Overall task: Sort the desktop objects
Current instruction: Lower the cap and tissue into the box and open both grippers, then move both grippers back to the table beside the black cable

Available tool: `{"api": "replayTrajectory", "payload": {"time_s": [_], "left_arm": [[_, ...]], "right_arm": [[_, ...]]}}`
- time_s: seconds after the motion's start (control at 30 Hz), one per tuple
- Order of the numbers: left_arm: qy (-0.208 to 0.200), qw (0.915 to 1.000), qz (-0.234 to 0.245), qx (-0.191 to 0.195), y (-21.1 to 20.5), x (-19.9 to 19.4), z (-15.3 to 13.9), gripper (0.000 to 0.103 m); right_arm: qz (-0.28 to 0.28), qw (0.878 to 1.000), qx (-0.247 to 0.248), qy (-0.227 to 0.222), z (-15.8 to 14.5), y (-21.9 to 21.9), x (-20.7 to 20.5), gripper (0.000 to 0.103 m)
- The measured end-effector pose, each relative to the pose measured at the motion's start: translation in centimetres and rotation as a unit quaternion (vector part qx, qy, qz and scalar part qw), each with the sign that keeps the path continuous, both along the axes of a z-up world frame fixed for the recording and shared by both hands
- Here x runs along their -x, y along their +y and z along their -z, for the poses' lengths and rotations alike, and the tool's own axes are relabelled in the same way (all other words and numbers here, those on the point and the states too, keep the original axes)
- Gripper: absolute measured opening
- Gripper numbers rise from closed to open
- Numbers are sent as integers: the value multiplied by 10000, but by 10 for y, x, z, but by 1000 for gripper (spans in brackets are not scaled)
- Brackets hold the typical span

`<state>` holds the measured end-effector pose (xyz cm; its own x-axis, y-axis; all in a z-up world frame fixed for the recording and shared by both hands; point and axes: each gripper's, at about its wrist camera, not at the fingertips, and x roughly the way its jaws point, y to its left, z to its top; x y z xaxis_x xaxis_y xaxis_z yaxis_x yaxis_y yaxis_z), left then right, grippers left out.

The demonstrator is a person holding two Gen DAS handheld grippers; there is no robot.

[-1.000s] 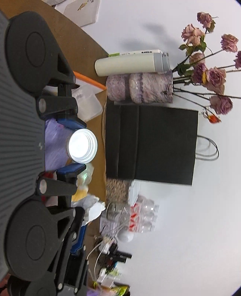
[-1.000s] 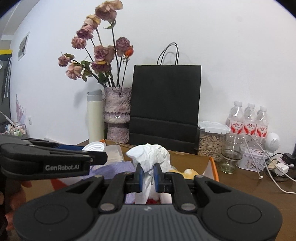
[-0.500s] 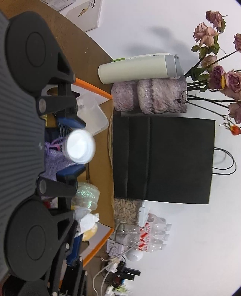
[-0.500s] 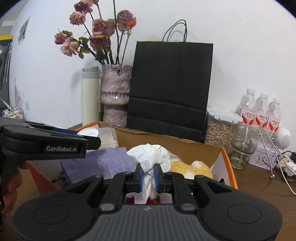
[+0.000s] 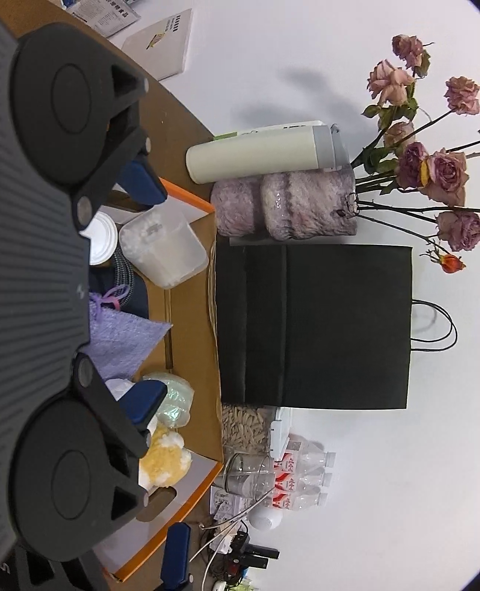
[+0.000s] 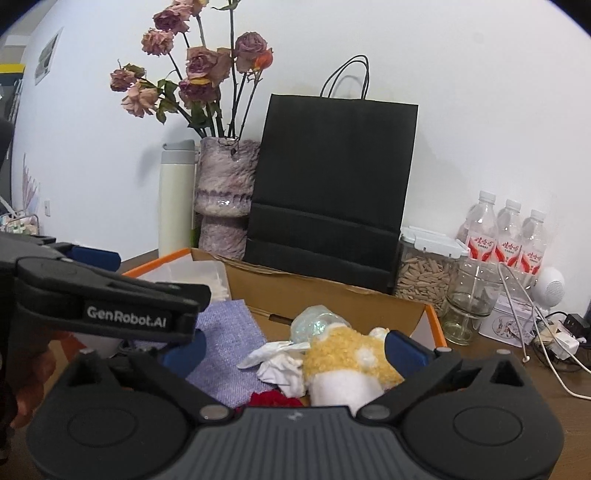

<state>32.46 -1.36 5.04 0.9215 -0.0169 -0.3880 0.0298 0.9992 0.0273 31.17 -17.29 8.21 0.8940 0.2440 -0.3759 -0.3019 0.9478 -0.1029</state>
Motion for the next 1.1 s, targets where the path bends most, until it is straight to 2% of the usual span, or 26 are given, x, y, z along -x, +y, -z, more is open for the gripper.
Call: {"api": "replayTrajectory", "payload": {"time_s": [0.23, 0.57, 0.87, 1.1], "left_arm": [[-38, 10000, -77, 31, 1, 22, -6, 103], [178, 9995, -40, 268, 3, 62, -11, 103], [311, 9994, 76, 133, -4, 105, -2, 103], [816, 9957, 276, 342, -12, 119, 18, 103]], "right_arm": [[126, 9999, -52, 16, -4, -8, 20, 103], [328, 9993, -130, 100, -9, -31, 64, 103], [509, 9969, -29, 605, 13, -59, 106, 103], [513, 9941, 38, 952, 32, -69, 131, 103]]}}
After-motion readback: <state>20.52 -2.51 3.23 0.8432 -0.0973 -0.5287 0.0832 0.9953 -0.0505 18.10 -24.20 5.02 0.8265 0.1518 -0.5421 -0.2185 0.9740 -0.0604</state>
